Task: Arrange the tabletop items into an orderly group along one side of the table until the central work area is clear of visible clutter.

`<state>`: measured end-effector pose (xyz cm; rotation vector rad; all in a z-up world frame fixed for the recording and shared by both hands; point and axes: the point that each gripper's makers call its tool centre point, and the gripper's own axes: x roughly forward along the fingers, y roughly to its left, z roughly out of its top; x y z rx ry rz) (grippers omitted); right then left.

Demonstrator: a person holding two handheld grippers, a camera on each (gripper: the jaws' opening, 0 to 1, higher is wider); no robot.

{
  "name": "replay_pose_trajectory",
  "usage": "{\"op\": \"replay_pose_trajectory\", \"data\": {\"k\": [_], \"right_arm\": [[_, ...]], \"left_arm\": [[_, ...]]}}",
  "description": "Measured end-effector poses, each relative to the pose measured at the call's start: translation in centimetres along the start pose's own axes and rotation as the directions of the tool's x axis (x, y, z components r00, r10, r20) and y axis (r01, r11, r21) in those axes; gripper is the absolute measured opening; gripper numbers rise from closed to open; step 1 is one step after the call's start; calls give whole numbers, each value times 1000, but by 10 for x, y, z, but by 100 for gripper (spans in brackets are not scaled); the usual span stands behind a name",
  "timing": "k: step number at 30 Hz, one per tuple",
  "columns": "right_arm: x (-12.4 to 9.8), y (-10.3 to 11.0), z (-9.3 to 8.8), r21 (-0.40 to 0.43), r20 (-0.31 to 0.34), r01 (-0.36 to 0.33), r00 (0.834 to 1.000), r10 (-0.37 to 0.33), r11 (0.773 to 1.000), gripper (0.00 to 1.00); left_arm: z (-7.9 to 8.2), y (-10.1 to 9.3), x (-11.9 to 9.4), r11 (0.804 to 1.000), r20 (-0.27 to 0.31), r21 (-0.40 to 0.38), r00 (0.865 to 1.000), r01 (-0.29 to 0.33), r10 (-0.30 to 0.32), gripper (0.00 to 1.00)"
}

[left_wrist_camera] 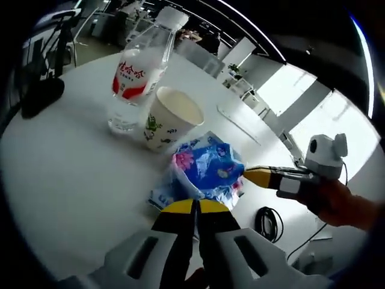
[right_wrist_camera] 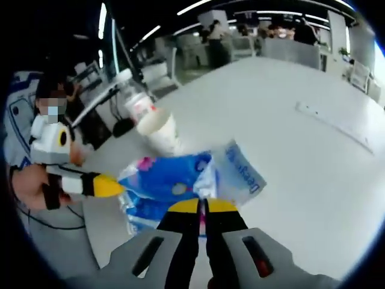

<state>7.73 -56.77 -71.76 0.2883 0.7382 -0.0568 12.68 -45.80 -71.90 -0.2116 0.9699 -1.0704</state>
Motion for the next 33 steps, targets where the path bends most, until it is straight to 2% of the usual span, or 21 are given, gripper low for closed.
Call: {"op": "replay_pose_trajectory", "data": {"k": [10, 18, 24, 33], "right_arm": [[-26, 9, -12, 55, 60, 36, 997, -39, 998, 0], [-43, 23, -40, 137, 82, 62, 994, -74, 989, 0], [-49, 31, -54, 183, 95, 64, 992, -83, 981, 0], [-58, 28, -57, 209, 111, 79, 988, -104, 975, 0]], "left_arm": [[1, -9, -5, 998, -13, 65, 1000, 24, -24, 0], [-5, -13, -10, 989, -45, 142, 998, 41, -35, 0], [-8, -13, -12, 983, -60, 175, 998, 46, -36, 0], [-9, -23, -8, 974, -79, 215, 996, 66, -50, 0]]}}
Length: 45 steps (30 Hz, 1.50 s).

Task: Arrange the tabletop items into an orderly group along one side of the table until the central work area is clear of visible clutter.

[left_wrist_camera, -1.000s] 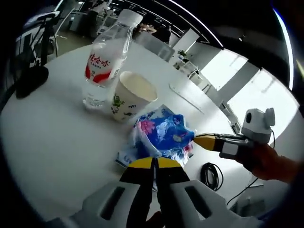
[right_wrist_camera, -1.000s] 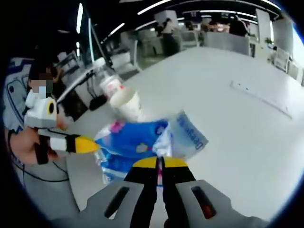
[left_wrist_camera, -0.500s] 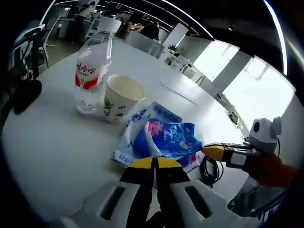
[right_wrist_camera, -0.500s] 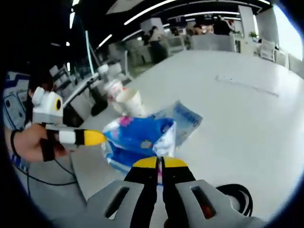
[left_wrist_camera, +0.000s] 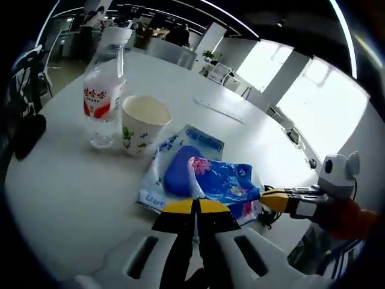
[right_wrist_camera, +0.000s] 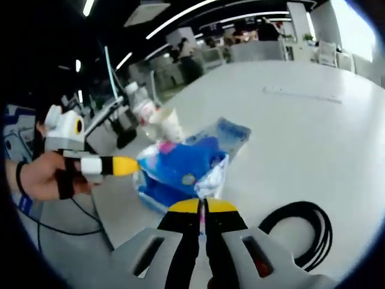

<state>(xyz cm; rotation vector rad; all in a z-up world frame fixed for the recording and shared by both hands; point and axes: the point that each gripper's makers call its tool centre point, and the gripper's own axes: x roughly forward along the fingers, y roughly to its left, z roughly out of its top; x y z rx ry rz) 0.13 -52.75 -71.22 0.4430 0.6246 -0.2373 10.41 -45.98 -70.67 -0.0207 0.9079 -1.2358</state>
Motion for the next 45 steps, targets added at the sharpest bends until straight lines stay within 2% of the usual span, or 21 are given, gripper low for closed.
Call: {"op": "replay_pose_trajectory", "data": {"k": [9, 15, 21, 26, 28, 31, 40, 45], "right_arm": [[-16, -27, 10, 18, 31, 36, 999, -37, 999, 0], [-33, -52, 18, 37, 59, 73, 995, -75, 997, 0], [-53, -78, 18, 69, 87, 116, 989, -122, 991, 0], [-66, -98, 12, 106, 99, 143, 983, -154, 984, 0], [-72, -107, 14, 138, 120, 145, 979, -162, 980, 0], [-76, -117, 14, 143, 123, 154, 977, -172, 978, 0], [-88, -154, 25, 176, 137, 187, 968, -212, 966, 0], [-93, -179, 36, 188, 142, 199, 963, -227, 962, 0]], "left_arm": [[4, -25, 17, 998, -20, 42, 999, 39, -39, 0], [7, -53, 37, 992, -48, 96, 996, 83, -79, 0], [7, -85, 55, 980, -77, 147, 990, 131, -121, 0], [1, -103, 69, 973, -102, 165, 984, 160, -145, 0], [1, -109, 72, 971, -109, 170, 983, 167, -150, 0], [2, -117, 82, 968, -119, 177, 980, 178, -159, 0], [17, -151, 115, 967, -124, 153, 975, 205, -187, 0], [26, -163, 131, 962, -127, 172, 973, 213, -193, 0]]}}
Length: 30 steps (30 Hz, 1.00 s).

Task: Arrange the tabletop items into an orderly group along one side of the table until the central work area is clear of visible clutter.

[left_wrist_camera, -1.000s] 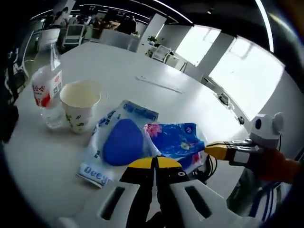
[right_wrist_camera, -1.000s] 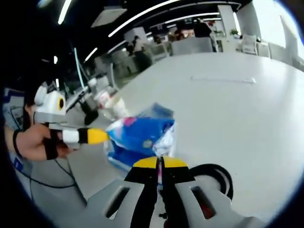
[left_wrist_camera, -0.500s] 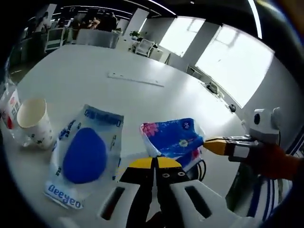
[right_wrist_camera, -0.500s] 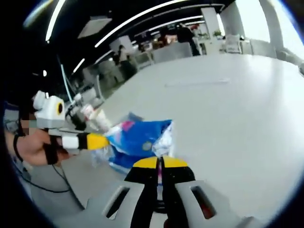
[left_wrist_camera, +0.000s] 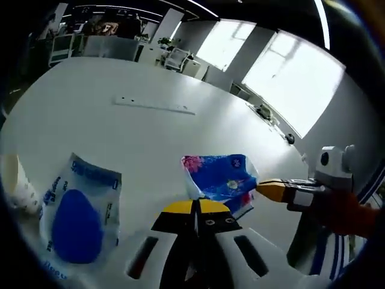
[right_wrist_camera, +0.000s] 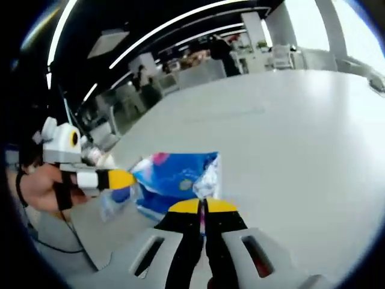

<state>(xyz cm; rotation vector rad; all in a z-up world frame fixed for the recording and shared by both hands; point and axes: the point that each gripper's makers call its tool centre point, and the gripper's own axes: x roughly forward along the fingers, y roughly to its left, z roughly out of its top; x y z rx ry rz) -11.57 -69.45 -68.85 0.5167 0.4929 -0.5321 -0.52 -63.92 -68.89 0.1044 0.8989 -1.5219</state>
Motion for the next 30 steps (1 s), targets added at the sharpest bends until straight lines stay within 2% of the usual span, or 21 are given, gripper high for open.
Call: {"op": "replay_pose_trajectory", "data": {"k": [3, 11, 21, 27, 30], "right_arm": [[4, -9, 6, -1, -2, 4, 1000, -4, 1000, 0], [16, -24, 10, 11, -10, 5, 1000, -5, 1000, 0], [28, -43, 0, 39, -46, 21, 999, -19, 999, 0], [36, -53, -11, 76, -70, 28, 997, -22, 997, 0], [38, -53, -15, 68, -85, 28, 996, -22, 997, 0]], "left_arm": [[6, -4, 8, 1000, -1, 8, 1000, -2, 2, 0], [12, 2, 31, 1000, -13, -25, 1000, -19, 19, 0], [-2, 8, 54, 997, -58, -62, 997, -51, 48, 0], [-11, 9, 63, 997, -88, -47, 994, -62, 58, 0], [-16, 13, 65, 996, -107, -49, 992, -76, 70, 0]]}}
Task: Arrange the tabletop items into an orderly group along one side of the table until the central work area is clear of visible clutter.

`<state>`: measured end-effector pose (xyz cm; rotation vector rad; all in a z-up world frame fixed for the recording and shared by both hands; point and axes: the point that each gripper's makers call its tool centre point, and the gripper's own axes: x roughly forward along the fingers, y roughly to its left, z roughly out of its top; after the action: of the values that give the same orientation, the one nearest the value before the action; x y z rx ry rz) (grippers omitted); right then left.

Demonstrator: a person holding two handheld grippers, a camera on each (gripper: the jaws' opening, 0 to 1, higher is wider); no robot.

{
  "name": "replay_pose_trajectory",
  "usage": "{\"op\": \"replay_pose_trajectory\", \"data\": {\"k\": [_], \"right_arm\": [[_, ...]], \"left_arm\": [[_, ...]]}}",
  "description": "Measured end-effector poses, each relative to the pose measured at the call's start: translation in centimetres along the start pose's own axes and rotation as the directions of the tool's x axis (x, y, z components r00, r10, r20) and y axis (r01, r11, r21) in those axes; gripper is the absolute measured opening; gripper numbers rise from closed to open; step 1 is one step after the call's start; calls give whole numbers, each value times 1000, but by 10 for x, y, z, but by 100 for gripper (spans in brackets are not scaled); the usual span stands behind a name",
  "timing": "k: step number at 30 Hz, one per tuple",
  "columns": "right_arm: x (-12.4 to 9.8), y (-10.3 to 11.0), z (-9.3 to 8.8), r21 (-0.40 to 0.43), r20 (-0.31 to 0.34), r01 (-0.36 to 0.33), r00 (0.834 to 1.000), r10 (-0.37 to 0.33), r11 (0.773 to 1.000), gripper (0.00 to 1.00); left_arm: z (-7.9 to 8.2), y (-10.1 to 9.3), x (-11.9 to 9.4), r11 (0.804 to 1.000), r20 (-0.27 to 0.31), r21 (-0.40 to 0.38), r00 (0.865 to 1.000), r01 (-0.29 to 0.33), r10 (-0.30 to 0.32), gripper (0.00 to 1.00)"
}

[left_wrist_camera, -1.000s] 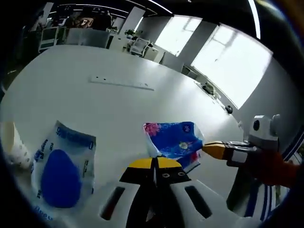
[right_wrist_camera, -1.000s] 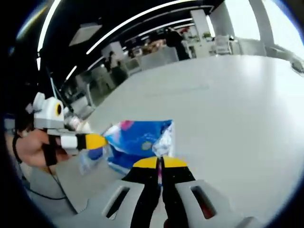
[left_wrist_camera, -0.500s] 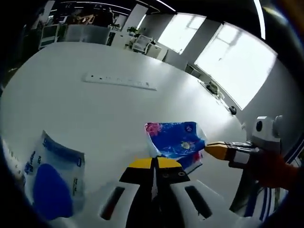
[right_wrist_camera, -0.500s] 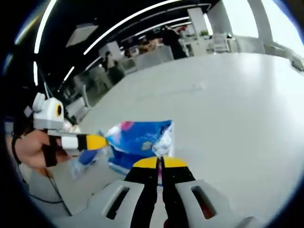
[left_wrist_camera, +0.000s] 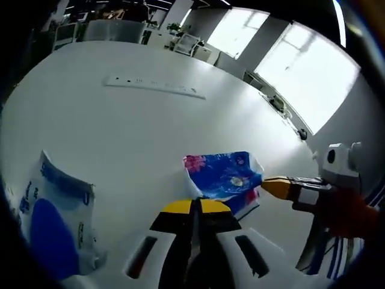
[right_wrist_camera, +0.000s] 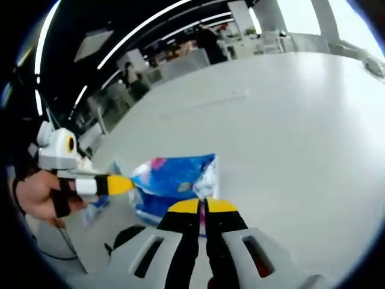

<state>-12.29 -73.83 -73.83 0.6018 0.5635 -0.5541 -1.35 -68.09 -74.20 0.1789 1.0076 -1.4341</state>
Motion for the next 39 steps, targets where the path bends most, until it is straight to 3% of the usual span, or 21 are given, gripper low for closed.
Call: {"op": "replay_pose_trajectory", "data": {"k": [11, 27, 36, 39], "right_arm": [[1, -2, -8, 31, 7, 9, 1000, -9, 999, 0], [10, -10, 5, 103, 47, 46, 998, -51, 994, 0], [10, -9, 7, 67, 46, 48, 998, -51, 997, 5], [5, -2, 9, 4, 51, 55, 997, -55, 998, 8]], "left_arm": [[-12, 9, -6, 999, -56, -33, 998, -3, 1, 8], [-11, 3, -9, 997, -28, -69, 999, 15, -16, 10], [-12, -2, -27, 999, -3, -48, 1000, 25, -25, 11], [-12, -4, -39, 999, 12, -22, 999, 30, -30, 11]]}}
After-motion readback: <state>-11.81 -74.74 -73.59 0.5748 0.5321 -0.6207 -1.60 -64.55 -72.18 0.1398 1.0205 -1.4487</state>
